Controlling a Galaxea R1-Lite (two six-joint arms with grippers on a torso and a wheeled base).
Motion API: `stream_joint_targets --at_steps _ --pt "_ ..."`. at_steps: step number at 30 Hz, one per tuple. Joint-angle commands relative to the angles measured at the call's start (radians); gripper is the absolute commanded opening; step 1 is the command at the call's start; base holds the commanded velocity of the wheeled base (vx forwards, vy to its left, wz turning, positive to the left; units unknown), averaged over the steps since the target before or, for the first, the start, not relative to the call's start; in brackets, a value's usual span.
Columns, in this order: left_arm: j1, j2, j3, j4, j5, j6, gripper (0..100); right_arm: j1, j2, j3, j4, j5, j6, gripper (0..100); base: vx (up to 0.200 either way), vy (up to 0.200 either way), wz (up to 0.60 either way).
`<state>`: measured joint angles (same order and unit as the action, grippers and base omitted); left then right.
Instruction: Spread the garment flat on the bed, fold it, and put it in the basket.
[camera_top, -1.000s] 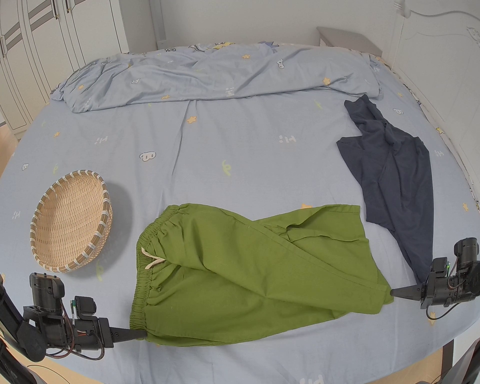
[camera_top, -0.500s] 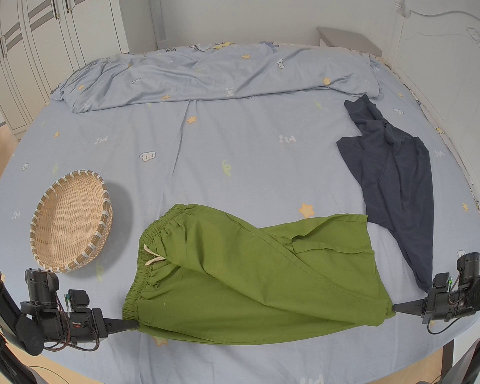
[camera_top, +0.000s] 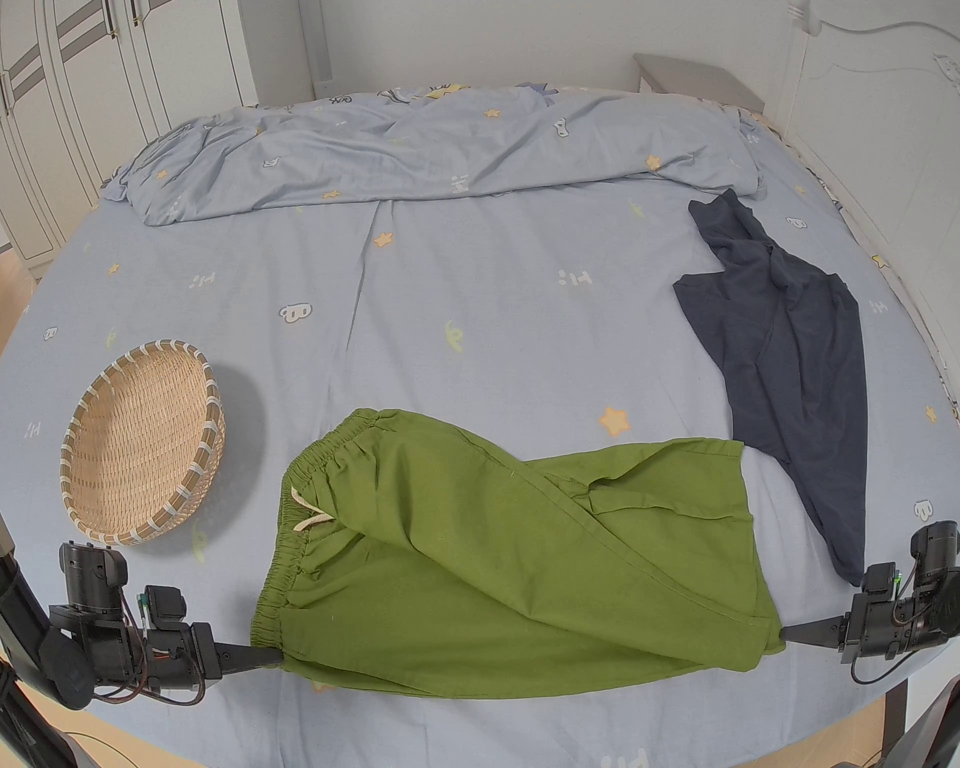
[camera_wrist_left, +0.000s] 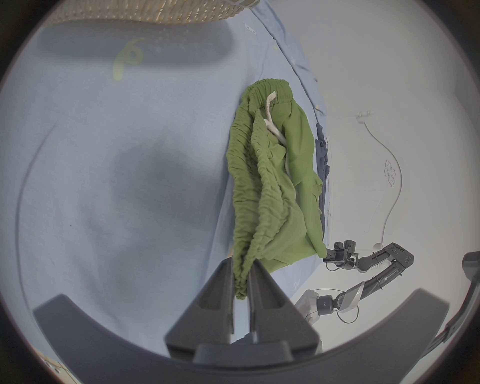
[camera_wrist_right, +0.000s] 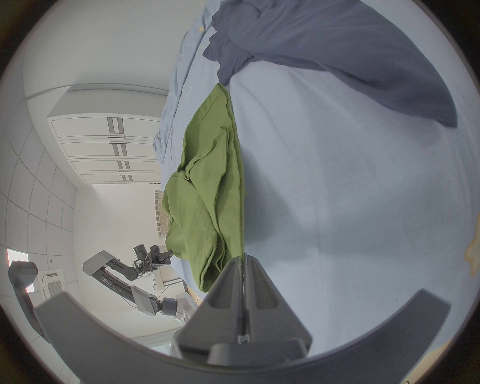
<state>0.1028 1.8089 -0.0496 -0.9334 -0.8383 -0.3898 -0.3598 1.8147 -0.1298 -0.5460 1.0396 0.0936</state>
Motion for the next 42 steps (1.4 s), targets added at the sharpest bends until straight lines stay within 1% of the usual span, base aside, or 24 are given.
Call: stream_joint_targets --at_steps 1,2,3,4,8,10,13,17,20,25,27,30,33,35,36,37,38,39,40,41,42 --pt "-0.003 0.021 -0.001 -0.001 -0.001 0.000 0 0.004 0.015 0.001 0.000 0.000 -0.005 0 0.000 0.000 0.00" --pt "-0.003 0.024 -0.001 -0.001 -0.001 0.000 0 0.004 0.017 0.001 0.000 0.000 -0.006 0 0.000 0.000 0.00" --pt "-0.003 0.030 -0.001 -0.001 -0.001 0.003 100 0.004 0.017 0.001 0.000 0.002 -0.009 100 0.000 0.000 0.00" --pt "-0.003 0.032 -0.001 -0.001 -0.001 0.003 100 0.004 0.017 0.001 0.000 0.000 -0.009 100 0.000 0.000 0.00" --pt "-0.002 0.055 0.004 -0.002 -0.002 0.062 100 0.001 0.015 0.002 -0.002 0.002 -0.009 100 0.000 0.000 0.00" --pt "0.000 0.046 0.007 -0.002 -0.002 0.074 100 -0.002 0.015 0.002 -0.006 0.002 -0.011 100 0.000 0.000 0.00" --pt "0.011 0.017 0.013 -0.013 -0.002 0.063 100 -0.005 0.000 0.013 -0.038 0.004 -0.011 100 0.000 0.000 0.00" --pt "0.018 -0.134 0.023 0.001 -0.001 0.028 100 -0.010 -0.055 0.022 -0.111 0.005 -0.006 100 0.000 0.000 0.00" --pt "0.018 -0.200 0.040 0.016 0.004 0.017 100 -0.008 -0.072 0.025 -0.123 0.004 -0.005 100 0.000 0.000 0.00" --pt "0.029 -0.224 0.047 0.038 0.007 0.019 100 -0.008 -0.074 0.029 -0.123 0.000 -0.005 100 0.000 0.000 0.00" --pt "0.051 -0.227 0.039 0.030 0.005 0.019 100 -0.018 -0.078 0.025 -0.126 -0.001 -0.005 100 0.000 0.000 0.00" --pt "0.044 -0.237 0.013 0.021 0.007 0.014 100 -0.024 -0.094 0.010 -0.126 -0.001 -0.002 100 0.000 0.000 0.00" --pt "0.023 -0.261 -0.130 0.034 0.010 -0.017 100 -0.015 -0.135 -0.045 -0.121 -0.001 0.006 100 0.000 0.000 0.00" --pt "-0.012 -0.257 -0.197 0.036 0.013 -0.043 100 -0.011 -0.149 -0.067 -0.123 -0.003 0.011 100 0.000 0.000 0.00" --pt "-0.044 -0.249 -0.274 0.036 0.015 -0.078 100 -0.005 -0.158 -0.099 -0.120 -0.003 0.014 100 0.000 0.000 0.00" --pt "-0.044 -0.249 -0.274 0.036 0.015 -0.078 100 -0.005 -0.158 -0.099 -0.120 -0.003 0.014 100 0.000 0.000 0.00" --pt "-0.077 -0.215 -0.398 0.071 0.025 -0.130 100 0.005 -0.161 -0.149 -0.117 -0.007 0.017 100 0.000 0.000 0.00" --pt "-0.089 -0.191 -0.452 0.099 0.034 -0.136 100 0.007 -0.163 -0.174 -0.115 -0.012 0.023 100 0.000 0.000 0.00" --pt "-0.095 -0.181 -0.469 0.110 0.038 -0.136 100 0.009 -0.161 -0.183 -0.114 -0.012 0.026 100 0.000 0.000 0.00" --pt "-0.124 -0.140 -0.570 0.163 0.082 -0.135 100 0.012 -0.164 -0.228 -0.111 -0.027 0.037 100 0.000 0.000 0.00" --pt "-0.135 -0.125 -0.604 0.182 0.110 -0.135 100 0.013 -0.167 -0.243 -0.109 -0.036 0.040 100 0.000 0.000 0.00"
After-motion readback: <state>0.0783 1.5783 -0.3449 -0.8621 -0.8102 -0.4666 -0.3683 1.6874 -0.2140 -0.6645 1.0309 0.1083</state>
